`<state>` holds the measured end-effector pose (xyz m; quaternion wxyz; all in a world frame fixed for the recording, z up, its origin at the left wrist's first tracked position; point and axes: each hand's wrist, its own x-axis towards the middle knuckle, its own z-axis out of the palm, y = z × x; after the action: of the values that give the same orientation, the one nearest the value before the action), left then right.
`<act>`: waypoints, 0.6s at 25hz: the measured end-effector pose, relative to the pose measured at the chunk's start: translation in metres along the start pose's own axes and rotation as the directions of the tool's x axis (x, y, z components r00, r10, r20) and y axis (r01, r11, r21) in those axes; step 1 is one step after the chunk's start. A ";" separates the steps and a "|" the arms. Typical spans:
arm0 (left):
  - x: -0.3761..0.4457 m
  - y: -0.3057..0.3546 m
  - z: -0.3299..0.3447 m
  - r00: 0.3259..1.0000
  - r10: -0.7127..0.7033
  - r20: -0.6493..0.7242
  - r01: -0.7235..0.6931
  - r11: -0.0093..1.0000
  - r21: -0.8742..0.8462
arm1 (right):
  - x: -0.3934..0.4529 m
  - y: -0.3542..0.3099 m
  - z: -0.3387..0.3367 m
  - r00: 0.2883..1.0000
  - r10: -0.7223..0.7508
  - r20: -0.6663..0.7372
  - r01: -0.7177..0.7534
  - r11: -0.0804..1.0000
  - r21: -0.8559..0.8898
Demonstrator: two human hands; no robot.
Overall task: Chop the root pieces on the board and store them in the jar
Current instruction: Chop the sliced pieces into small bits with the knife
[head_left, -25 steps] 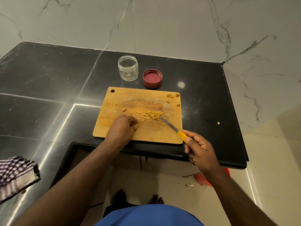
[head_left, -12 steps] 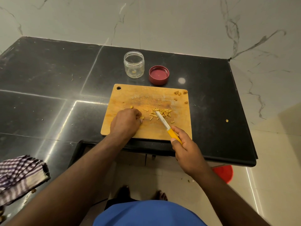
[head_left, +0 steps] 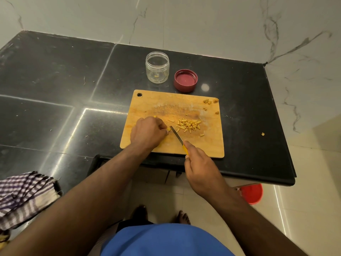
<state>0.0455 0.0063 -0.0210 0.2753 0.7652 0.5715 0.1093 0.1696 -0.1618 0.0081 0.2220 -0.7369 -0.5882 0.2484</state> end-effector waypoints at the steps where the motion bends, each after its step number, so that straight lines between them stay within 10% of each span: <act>1: 0.001 -0.002 0.001 1.000 0.004 0.001 -0.004 1.000 -0.005 | 0.000 -0.001 0.002 1.000 -0.001 0.002 0.001 1.000 -0.018; 15: 0.005 -0.009 0.006 1.000 0.022 -0.007 -0.023 0.999 -0.035 | -0.017 -0.013 0.006 1.000 0.003 0.012 -0.002 0.990 -0.142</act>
<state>0.0429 0.0108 -0.0318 0.2856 0.7663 0.5618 0.1246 0.1535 -0.1757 0.0133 0.1650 -0.7501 -0.6048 0.2106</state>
